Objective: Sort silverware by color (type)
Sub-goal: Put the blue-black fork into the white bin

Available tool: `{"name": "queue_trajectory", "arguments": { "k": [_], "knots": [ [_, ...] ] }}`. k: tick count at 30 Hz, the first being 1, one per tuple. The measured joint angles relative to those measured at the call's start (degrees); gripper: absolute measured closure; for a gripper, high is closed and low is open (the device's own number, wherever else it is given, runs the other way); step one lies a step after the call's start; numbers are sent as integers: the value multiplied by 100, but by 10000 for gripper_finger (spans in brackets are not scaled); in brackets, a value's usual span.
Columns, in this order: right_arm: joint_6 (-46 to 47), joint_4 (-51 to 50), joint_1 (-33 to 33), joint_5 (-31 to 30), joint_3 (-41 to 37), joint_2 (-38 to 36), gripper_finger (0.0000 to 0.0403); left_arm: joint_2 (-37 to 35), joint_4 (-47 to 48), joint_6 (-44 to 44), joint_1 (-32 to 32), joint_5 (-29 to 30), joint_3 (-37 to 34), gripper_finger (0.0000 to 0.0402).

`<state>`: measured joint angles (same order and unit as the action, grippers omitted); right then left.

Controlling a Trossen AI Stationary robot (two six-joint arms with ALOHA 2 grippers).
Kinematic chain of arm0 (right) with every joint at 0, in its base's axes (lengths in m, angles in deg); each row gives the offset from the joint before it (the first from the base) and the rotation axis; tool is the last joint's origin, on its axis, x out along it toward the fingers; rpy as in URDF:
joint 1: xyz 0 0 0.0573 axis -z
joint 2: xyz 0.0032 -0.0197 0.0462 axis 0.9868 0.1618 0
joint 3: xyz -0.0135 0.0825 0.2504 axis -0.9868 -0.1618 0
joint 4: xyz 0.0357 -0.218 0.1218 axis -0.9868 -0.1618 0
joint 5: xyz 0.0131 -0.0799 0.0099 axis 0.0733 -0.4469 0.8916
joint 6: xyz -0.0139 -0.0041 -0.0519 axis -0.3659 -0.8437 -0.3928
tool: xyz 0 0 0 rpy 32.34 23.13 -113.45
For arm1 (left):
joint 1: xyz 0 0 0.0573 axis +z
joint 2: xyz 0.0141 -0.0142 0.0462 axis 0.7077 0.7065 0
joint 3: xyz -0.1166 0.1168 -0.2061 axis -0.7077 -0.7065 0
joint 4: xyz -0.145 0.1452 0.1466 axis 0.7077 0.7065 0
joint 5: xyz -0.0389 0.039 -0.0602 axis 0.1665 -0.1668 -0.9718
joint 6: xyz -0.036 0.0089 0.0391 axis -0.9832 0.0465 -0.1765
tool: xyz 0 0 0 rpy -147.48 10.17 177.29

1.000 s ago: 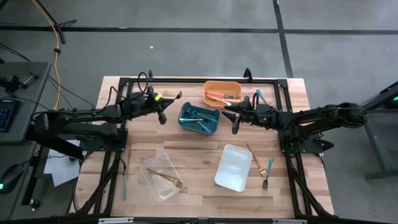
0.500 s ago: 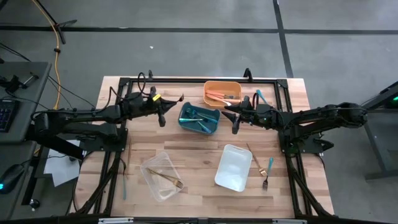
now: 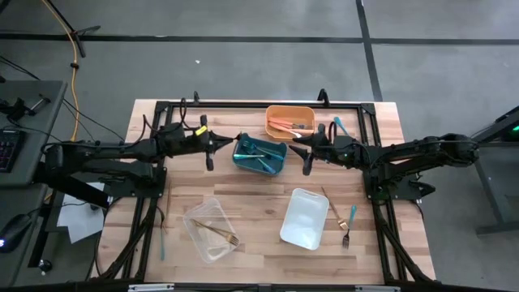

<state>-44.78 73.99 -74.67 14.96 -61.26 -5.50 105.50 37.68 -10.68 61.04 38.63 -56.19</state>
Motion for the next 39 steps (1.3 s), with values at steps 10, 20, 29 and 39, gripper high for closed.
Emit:
{"name": "queue_trajectory", "arguments": {
  "k": [10, 20, 29, 39],
  "knots": [
    [-822, 0, 0, 0, 0, 0, 274, 0, -124, 406, 302, 15, 0, 401],
    [-654, 72, -1, 0, 0, 1, 274, 2, -218, -204, 208, 15, 0, 401],
    [1407, 383, -222, 1205, 0, 0, 274, 485, -1116, -327, -883, 2, 11, 401],
    [728, 2196, -965, 891, -2, 575, 274, 1847, -1798, -247, -1861, 1376, 422, 401]
  ]
}}
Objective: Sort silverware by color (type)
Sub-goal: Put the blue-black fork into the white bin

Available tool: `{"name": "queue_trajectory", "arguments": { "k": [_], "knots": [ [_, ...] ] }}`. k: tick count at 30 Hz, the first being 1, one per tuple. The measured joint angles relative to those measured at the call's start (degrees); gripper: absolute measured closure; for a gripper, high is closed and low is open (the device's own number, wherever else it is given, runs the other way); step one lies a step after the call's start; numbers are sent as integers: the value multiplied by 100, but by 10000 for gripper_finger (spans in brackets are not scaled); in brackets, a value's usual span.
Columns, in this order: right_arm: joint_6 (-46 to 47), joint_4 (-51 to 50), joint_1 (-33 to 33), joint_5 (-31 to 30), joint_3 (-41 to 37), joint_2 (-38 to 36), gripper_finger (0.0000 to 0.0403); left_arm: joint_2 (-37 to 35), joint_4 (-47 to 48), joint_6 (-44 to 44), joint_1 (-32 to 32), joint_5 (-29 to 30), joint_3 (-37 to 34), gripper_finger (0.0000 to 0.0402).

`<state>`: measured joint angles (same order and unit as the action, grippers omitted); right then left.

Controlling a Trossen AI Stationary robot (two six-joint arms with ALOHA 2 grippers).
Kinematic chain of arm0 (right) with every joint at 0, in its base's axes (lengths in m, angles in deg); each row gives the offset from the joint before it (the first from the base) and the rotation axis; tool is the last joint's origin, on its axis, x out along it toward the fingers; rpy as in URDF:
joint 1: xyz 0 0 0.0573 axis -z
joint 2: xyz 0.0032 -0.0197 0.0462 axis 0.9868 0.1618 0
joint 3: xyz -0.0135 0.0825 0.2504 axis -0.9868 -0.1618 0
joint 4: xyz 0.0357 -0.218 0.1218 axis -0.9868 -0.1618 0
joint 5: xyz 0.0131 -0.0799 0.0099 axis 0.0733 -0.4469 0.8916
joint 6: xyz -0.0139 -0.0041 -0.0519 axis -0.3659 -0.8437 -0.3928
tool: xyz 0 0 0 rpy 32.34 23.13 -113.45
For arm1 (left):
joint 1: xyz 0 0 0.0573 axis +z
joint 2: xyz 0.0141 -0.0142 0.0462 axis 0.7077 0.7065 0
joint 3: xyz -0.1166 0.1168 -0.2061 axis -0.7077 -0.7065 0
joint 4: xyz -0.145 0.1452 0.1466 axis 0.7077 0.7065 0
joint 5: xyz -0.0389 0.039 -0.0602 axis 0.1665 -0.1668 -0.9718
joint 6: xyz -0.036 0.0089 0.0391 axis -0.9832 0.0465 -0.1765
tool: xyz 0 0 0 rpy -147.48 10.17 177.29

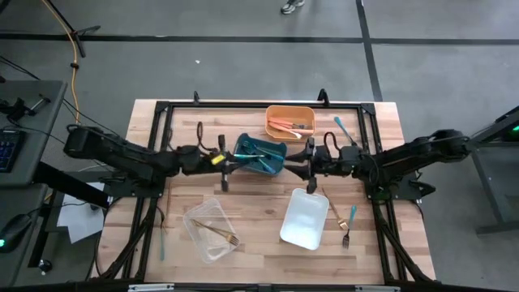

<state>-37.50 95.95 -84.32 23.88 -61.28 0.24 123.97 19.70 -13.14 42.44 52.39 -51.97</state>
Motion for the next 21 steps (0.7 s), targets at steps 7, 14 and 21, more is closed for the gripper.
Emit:
{"name": "queue_trajectory", "arguments": {
  "k": [7, 14, 21],
  "knots": [
    [-32, 322, 46, -356, 370, 898, 274, 1025, 21, 89, -156, 1586, 597, 401],
    [-506, 105, 177, -409, 1080, 1950, 274, 1065, 1, 186, -159, 1890, 906, 401],
    [-494, 123, 174, -330, 1407, 2292, 273, 525, -36, -523, -53, 854, 758, 401]
  ]
}}
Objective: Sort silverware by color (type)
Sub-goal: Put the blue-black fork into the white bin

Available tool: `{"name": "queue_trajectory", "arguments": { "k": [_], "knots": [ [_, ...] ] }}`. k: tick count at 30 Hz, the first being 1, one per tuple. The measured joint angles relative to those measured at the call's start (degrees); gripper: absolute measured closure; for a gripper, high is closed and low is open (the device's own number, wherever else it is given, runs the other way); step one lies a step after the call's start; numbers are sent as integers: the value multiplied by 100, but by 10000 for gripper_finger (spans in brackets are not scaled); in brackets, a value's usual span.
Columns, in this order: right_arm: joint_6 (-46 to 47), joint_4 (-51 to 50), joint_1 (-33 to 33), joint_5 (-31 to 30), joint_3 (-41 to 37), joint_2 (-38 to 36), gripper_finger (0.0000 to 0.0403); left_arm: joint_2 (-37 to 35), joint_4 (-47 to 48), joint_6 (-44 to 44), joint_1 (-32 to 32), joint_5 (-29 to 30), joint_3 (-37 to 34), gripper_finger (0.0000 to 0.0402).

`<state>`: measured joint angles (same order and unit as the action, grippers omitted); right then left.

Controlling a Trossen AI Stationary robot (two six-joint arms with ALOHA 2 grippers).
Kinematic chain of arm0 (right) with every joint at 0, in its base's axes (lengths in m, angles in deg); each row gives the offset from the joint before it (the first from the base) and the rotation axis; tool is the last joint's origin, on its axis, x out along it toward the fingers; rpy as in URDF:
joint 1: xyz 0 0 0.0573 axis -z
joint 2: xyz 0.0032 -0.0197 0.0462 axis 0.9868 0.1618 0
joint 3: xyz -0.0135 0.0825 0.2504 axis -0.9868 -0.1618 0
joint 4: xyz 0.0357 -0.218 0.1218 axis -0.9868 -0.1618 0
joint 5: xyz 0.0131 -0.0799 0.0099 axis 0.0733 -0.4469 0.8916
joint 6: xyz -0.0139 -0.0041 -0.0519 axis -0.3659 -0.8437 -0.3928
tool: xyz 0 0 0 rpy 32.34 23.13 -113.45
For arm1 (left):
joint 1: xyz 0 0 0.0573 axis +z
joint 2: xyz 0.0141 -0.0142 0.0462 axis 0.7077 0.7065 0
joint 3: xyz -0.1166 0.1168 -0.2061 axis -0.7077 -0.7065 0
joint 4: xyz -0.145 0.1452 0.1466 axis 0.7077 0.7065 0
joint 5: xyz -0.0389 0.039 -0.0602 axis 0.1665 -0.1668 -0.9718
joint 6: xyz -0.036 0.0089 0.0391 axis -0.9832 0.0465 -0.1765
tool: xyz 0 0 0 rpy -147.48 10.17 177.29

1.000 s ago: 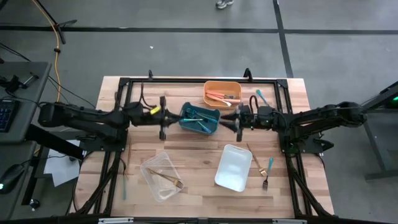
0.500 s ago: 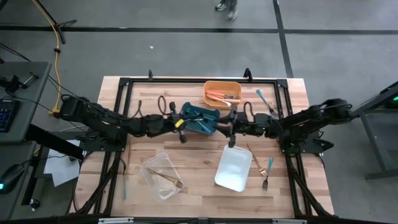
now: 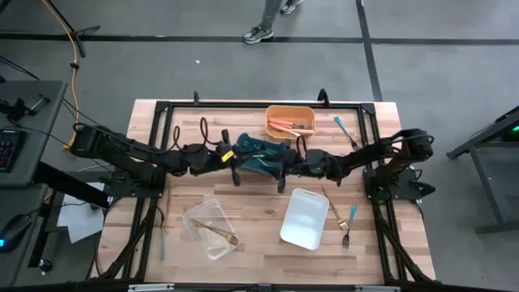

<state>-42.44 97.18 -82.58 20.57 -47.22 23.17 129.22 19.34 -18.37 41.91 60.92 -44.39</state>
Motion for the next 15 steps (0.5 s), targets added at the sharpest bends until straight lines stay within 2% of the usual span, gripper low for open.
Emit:
{"name": "queue_trajectory", "arguments": {
  "k": [2, 5, 11, 15],
  "knots": [
    [80, -24, 0, 107, 124, 33, 265, -3, -26, -229, 66, -434, -2, 401],
    [6, -123, -28, 163, 361, 103, 240, -1, -68, -465, 124, -699, -2, 401],
    [-8, -663, -42, 103, 676, 109, 186, 12, -171, -543, 48, -724, -2, 401],
    [-8, -682, -39, 238, 775, 126, 177, 12, -168, -543, 0, -728, -2, 401]
  ]
}}
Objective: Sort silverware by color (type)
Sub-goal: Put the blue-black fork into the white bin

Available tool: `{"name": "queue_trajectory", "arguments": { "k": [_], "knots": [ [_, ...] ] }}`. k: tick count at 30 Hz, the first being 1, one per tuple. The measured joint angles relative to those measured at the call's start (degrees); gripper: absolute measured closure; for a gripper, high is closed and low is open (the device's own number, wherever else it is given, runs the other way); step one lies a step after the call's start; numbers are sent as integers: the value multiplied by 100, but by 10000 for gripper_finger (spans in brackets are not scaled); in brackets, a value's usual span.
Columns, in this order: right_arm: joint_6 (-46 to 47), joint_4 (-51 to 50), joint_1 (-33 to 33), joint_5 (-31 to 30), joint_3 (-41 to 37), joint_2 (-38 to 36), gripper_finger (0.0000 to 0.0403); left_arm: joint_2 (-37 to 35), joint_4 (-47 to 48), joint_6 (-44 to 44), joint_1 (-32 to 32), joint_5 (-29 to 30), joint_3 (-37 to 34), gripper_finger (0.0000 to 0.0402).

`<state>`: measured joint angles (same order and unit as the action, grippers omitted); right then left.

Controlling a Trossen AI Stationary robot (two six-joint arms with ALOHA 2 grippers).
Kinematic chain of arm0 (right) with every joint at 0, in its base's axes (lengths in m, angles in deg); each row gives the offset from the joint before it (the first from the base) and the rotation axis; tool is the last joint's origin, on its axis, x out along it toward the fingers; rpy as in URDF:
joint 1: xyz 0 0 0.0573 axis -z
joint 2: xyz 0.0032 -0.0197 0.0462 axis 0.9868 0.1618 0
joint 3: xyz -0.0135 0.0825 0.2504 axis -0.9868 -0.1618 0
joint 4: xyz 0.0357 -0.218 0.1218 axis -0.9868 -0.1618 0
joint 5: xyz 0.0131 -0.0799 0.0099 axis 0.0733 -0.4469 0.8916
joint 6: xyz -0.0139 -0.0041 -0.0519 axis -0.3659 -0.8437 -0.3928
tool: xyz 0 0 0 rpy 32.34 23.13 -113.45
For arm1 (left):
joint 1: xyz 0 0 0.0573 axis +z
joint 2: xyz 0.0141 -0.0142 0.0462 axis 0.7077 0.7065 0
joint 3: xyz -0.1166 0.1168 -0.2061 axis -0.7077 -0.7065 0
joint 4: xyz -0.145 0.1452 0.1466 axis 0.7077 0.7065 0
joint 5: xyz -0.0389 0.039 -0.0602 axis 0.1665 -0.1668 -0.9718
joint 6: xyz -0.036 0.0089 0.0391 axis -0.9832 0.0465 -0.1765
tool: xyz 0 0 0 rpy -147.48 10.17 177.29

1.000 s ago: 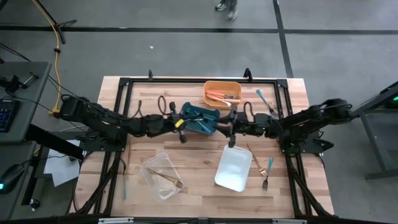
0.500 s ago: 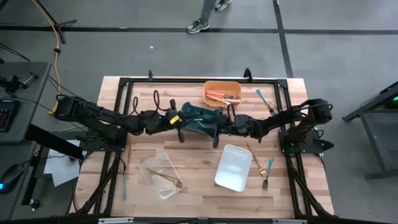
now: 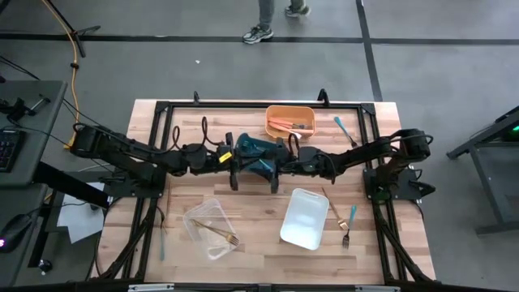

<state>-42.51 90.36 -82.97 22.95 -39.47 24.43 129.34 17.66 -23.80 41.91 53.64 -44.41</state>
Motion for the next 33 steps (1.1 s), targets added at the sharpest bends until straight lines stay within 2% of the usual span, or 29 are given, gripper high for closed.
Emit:
{"name": "queue_trajectory", "arguments": {
  "k": [3, 6, 9, 12, 13, 17, 22, 29, 33],
  "knots": [
    [42, 0, 0, 7, 48, 0, 185, 0, -1, 2, -4, 0, 0, 401],
    [292, -11, 0, 9, 48, 0, 217, 0, 1, 49, -4, 0, 0, 401],
    [353, -15, -2, 10, 48, 0, 282, 0, 3, 48, -4, 0, 0, 401],
    [365, -15, 2, 7, 48, 0, 369, 0, 33, 47, -3, -1, 0, 390],
    [363, -19, 2, 24, 48, 0, 382, 0, 42, 50, -4, 7, 0, 385],
    [468, -130, 0, 27, 45, 0, 374, -12, 226, 152, -2, -2, 0, 362],
    [321, -794, 59, 32, 41, -161, 394, -378, 769, 174, -2, 67, -4, 338],
    [-77, -2825, 60, -89, 37, -1007, 398, -1295, 2057, 242, 0, 244, -57, 322],
    [-146, -4381, -298, -535, 37, -1664, 399, -1772, 1735, 606, -4, 245, -521, 324]
  ]
}}
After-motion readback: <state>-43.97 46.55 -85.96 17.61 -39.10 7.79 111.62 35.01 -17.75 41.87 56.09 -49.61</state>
